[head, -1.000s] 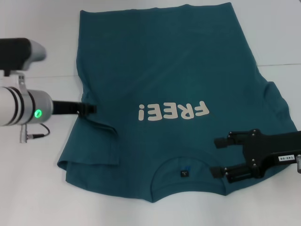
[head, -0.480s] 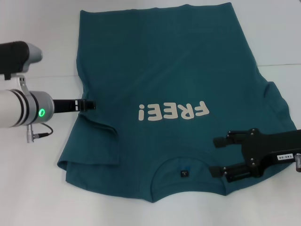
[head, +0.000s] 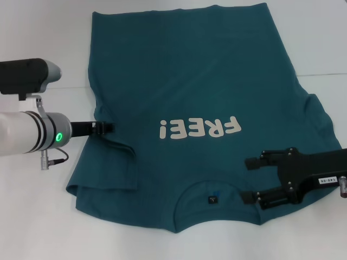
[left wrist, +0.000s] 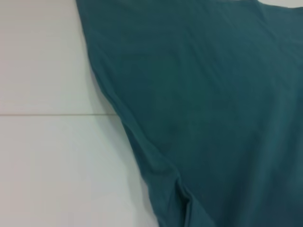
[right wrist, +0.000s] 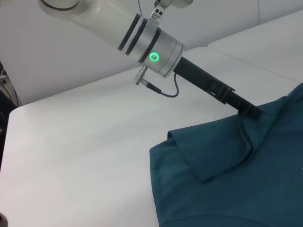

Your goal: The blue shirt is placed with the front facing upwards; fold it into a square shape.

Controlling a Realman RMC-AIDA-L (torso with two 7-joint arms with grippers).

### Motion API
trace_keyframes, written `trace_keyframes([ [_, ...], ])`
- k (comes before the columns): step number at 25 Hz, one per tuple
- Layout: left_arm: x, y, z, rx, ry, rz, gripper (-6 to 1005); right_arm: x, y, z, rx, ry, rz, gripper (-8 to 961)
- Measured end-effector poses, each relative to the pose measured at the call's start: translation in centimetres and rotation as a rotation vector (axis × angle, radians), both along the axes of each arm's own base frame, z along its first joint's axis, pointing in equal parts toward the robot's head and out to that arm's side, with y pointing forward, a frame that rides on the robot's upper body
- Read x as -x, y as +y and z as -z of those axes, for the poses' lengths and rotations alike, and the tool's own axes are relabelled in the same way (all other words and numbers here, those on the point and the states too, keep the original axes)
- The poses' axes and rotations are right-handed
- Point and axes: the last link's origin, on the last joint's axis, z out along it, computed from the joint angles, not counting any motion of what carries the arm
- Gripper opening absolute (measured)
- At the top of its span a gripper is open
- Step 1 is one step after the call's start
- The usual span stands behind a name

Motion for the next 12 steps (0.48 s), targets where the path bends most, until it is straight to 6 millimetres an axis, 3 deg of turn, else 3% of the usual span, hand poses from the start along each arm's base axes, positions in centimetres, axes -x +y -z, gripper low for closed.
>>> trace_keyframes([
  [12, -3.0, 0.5, 1.2, 0.008, -0.1, 0.058, 631, 0.1, 0.1, 0.0, 0.0, 0.0, -0.004, 895],
])
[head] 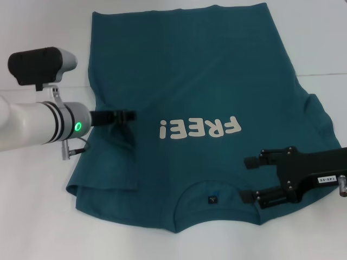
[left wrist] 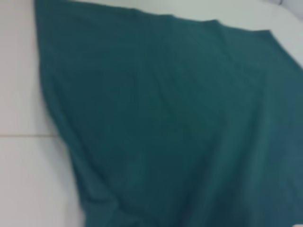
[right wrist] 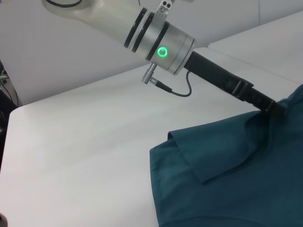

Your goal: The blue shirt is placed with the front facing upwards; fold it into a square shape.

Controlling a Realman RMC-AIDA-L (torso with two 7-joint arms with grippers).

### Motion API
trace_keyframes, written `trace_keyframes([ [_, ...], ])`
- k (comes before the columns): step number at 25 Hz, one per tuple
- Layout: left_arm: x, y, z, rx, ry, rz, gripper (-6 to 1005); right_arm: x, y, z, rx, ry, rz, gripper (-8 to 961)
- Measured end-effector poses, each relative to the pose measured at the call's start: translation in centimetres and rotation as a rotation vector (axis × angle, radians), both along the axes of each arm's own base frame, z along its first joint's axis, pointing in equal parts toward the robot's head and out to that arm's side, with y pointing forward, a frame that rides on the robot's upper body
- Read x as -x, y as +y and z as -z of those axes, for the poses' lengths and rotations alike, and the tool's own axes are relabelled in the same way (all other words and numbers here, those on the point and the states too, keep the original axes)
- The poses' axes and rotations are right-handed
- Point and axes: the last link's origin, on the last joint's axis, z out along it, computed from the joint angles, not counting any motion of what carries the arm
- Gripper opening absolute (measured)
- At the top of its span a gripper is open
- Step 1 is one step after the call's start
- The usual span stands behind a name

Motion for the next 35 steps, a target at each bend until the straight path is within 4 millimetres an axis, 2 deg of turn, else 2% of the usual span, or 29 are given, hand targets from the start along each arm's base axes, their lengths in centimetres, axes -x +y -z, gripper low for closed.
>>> trace_keyframes([
  [5, -1.5, 0.3, 0.8, 0.001, -0.036, 0.065, 630, 0.1, 0.0, 0.0, 0.0, 0.0, -0.002, 894],
  [11, -3.7, 0.4, 0.1, -0.018, -0.123, 0.205, 628, 0.0, 0.1, 0.0, -0.003, 0.001, 0.002, 893],
  [14, -4.7, -0.7, -1.4, 0.023, -0.182, 0.332, 630, -0.2, 0.3, -0.7, -0.02, 0.011, 0.055, 893],
  [18, -5.6, -4.2, -3.8, 0.163, -0.205, 0.595, 638, -0.6, 1.1, -3.8, -0.1, 0.042, 0.217, 892],
  [21, -4.7, -6.4, -4.7, 0.251, -0.203, 0.659, 698, -1.1, 1.5, -6.5, -0.151, 0.075, 0.38, 892],
  [24, -2.4, -7.7, -5.1, 0.257, -0.185, 0.63, 758, -1.6, 1.7, -8.7, -0.186, 0.059, 0.524, 892],
  [26, -1.4, -8.1, -4.9, 0.252, -0.174, 0.61, 788, -2.2, 2.1, -9.9, -0.232, 0.054, 0.65, 891],
  [30, 0.1, -8.7, -4.2, 0.256, -0.173, 0.566, 849, -4.4, 3.5, -12.1, -0.378, 0.103, 0.981, 891],
  [35, 0.8, -8.7, -3.8, 0.272, -0.132, 0.548, 910, -5.6, 5.0, -12.8, -0.48, 0.067, 1.121, 890],
])
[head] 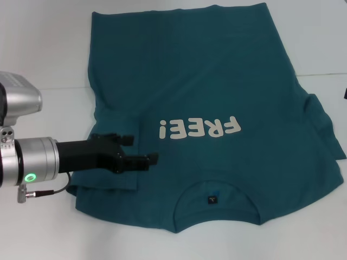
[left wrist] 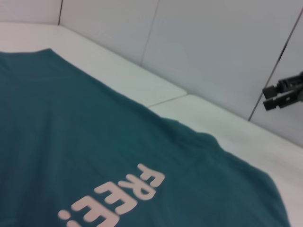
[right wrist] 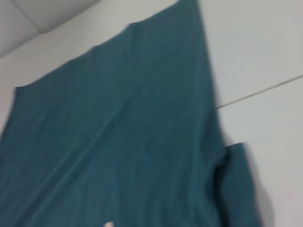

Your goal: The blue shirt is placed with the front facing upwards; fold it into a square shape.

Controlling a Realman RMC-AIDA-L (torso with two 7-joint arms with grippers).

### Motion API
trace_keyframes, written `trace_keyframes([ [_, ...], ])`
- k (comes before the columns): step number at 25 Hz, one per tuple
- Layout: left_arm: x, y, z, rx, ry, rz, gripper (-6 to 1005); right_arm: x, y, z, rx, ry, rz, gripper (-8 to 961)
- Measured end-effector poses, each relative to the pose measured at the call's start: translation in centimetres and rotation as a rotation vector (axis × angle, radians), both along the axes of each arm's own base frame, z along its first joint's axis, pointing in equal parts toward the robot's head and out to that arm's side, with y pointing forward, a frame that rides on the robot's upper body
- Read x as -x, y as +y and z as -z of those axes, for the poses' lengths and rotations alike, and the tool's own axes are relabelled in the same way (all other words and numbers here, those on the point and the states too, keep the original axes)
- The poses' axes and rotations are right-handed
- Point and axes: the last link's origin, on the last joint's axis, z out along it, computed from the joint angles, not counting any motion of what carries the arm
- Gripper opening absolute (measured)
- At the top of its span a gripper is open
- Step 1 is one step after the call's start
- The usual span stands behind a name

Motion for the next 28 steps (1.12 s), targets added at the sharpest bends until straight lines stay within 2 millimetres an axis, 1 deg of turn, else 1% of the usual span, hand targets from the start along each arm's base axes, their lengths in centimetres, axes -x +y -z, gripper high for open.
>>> trace_keyframes([
  [4, 0.1, 0.1, 0.2, 0.001, 0.016, -0.002, 911, 0.1, 1.0, 0.8, 0.013, -0.02, 0.031, 890],
  [7, 0.3, 0.4, 0.4, -0.005, 0.027, -0.014, 910, -0.2, 1.5, 1.3, 0.003, -0.032, 0.048, 889],
  [14, 0.5, 0.6, 0.5, -0.011, 0.037, -0.024, 910, -2.3, 2.6, 1.9, -0.034, -0.034, 0.096, 888],
  [17, 0.5, 0.7, 0.6, -0.01, 0.038, -0.027, 910, -2.9, 3.1, 2.6, -0.036, -0.035, 0.104, 888],
  [22, 0.5, 0.7, 0.7, -0.011, 0.042, -0.026, 909, -3.1, 3.7, 3.7, -0.037, -0.018, 0.092, 887],
  [28, 0.5, 0.8, 0.7, -0.011, 0.044, -0.026, 909, -3.4, 4.0, 4.2, -0.049, -0.03, 0.096, 887],
])
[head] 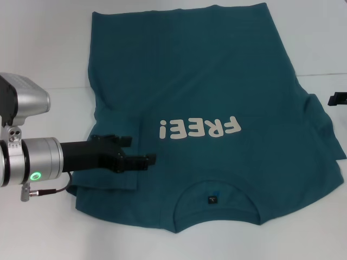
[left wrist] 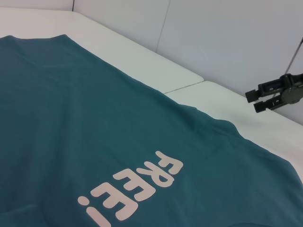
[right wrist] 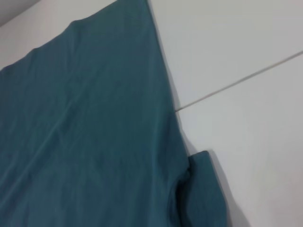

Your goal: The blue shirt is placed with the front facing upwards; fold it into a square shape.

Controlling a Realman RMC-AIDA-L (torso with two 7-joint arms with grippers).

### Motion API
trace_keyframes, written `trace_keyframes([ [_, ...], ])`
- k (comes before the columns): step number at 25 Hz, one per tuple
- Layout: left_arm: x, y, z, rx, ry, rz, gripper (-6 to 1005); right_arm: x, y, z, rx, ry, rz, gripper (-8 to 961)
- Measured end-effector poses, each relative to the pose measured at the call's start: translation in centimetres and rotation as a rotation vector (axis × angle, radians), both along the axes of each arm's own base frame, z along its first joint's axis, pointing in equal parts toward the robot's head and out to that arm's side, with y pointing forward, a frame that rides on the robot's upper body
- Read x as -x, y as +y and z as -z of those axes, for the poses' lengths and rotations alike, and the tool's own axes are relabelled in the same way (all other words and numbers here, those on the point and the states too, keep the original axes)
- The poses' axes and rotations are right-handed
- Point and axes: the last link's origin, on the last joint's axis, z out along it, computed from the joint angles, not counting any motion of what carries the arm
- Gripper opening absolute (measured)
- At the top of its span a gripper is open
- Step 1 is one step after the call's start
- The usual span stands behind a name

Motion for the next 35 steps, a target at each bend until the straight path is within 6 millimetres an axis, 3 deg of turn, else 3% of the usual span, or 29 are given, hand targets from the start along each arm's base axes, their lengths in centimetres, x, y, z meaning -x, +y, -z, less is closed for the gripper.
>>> trace_keyframes([
  [7, 0.0, 0.0, 0.1, 0.001, -0.001, -0.002, 910, -0.3, 0.4, 1.8, 0.023, -0.005, 0.004, 886],
  [35, -0.4, 0.2, 0.2, 0.007, 0.0, 0.008, 911, 0.2, 1.4, 3.9, 0.039, -0.038, -0.005, 882],
])
